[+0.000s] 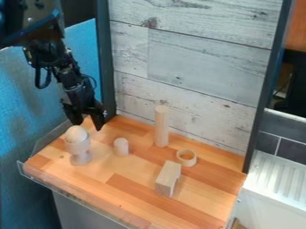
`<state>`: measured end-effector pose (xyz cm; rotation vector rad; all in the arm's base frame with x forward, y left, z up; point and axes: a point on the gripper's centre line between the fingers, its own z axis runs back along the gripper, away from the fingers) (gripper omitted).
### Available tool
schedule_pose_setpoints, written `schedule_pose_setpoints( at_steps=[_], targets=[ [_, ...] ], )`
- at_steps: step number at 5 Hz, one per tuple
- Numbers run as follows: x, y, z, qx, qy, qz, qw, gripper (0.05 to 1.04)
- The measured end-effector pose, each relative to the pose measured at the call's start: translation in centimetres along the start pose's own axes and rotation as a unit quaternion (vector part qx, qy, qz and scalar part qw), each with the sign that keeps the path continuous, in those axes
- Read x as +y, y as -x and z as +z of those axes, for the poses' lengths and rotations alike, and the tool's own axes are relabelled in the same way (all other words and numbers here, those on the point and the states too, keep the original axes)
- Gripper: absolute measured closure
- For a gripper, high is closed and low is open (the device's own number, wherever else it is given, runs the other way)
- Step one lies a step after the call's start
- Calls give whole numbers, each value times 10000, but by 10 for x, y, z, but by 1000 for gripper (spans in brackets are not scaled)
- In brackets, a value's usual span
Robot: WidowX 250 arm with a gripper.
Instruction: Remove the ball from the cup and put it on top of the ring
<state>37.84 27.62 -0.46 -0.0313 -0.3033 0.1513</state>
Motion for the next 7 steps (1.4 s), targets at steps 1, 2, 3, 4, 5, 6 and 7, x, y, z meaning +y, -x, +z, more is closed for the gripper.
schedule_pose_setpoints(
  at_steps=[1,2,3,4,5,6,7],
  targets=[
    [-3,11,-18,186,137,56,9997,82],
    [-7,12,-22,113,347,190,9992,82],
    [-10,14,-24,13,514,245,9984,83],
    [-15,8,-6,-191,576,140,9981,82],
    [-17,8,22,-163,413,-4,9990,82],
    [-17,12,40,-160,246,-63,9995,82],
    [-10,17,61,62,-77,-28,9999,82]
  ],
)
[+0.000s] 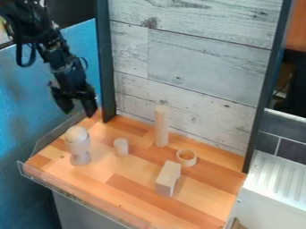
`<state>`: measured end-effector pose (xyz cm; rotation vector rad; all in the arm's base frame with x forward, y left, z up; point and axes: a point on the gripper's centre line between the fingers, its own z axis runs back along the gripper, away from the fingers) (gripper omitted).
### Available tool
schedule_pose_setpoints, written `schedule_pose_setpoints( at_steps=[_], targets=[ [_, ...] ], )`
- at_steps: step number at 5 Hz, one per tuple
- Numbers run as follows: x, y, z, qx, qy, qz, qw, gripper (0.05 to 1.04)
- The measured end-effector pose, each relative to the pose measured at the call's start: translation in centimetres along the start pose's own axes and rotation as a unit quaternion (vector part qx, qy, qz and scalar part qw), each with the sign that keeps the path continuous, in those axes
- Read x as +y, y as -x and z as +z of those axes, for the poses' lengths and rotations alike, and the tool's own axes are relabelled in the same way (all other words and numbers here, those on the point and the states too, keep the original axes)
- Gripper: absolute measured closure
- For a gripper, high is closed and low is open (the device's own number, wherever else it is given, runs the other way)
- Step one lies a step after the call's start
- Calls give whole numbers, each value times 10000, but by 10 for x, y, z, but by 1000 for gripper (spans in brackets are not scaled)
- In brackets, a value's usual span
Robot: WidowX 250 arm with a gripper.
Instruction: Remove the ball from the cup and put it on top of the ring
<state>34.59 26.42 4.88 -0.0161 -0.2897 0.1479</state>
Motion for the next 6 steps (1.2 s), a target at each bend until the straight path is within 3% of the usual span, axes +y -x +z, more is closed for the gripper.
schedule_pose_setpoints(
  at_steps=[1,2,3,5,6],
  targets=[
    [4,13,9,371,86,122,9992,82],
    [14,17,24,595,110,128,9981,82],
    [10,22,25,741,227,14,9970,82],
    [-7,40,-5,982,172,-294,9946,82],
    [-13,43,-17,971,1,-441,9943,82]
  ],
)
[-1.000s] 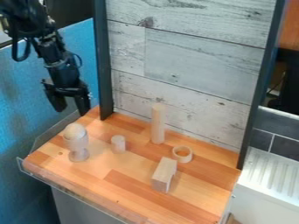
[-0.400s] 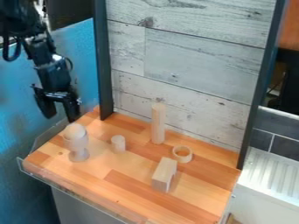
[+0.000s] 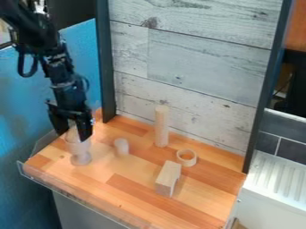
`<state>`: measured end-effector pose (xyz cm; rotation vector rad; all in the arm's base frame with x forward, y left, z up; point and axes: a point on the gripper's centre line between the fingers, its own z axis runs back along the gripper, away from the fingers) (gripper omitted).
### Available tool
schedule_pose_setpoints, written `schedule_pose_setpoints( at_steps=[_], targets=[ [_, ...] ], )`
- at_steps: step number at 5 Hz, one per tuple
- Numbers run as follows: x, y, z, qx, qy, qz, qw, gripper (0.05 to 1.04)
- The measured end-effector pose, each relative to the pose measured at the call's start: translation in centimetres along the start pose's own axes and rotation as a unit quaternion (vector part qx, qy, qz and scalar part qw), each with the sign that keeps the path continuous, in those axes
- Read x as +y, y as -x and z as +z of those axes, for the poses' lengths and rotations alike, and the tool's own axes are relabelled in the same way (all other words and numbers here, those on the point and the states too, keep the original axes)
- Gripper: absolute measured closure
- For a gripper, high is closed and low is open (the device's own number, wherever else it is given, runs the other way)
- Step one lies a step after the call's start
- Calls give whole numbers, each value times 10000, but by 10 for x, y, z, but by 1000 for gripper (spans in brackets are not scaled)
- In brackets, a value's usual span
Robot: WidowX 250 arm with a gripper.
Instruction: Remove the ball from the cup and put it on top of the ring
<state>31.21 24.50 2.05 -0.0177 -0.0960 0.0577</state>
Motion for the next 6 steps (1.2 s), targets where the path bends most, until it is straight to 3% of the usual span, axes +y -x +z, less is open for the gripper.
schedule_pose_setpoints(
  at_steps=[2,3,4,6],
  targets=[
    [0,-7,-10,-62,-111,56,9999,83],
    [5,-15,-10,-120,-124,147,9997,140],
    [5,-20,-11,-167,-97,251,9995,325],
    [-7,-17,-8,-134,283,216,9993,342]
  ],
)
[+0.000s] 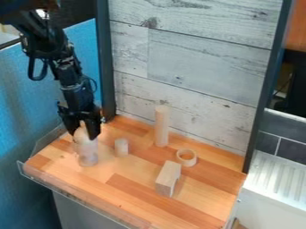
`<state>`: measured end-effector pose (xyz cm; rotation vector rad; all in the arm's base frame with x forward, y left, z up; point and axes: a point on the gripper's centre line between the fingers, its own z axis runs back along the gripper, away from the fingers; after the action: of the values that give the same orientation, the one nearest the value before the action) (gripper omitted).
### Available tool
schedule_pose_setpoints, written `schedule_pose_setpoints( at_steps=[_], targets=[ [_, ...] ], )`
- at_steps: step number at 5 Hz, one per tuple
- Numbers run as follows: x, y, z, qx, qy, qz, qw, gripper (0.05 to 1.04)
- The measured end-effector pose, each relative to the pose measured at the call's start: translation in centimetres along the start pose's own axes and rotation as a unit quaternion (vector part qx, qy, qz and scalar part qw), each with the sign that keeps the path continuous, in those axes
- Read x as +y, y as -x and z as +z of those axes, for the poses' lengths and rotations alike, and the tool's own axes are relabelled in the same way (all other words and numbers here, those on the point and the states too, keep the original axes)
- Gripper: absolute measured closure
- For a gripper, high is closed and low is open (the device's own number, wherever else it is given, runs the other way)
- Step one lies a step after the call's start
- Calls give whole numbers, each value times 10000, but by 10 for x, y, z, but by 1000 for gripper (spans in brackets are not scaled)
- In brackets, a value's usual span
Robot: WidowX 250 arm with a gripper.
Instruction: Remove the ball from the cup and put it on top of the ring
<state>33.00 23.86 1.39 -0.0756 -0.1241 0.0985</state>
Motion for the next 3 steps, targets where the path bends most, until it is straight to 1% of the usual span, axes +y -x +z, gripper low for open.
schedule_pose_setpoints(
  at_steps=[1,2,3],
  targets=[
    [-16,2,28,-327,83,-58,9994,342],
    [-52,0,54,-698,197,-445,9964,342],
    [-83,-8,62,-967,256,-925,9907,342]
  ],
)
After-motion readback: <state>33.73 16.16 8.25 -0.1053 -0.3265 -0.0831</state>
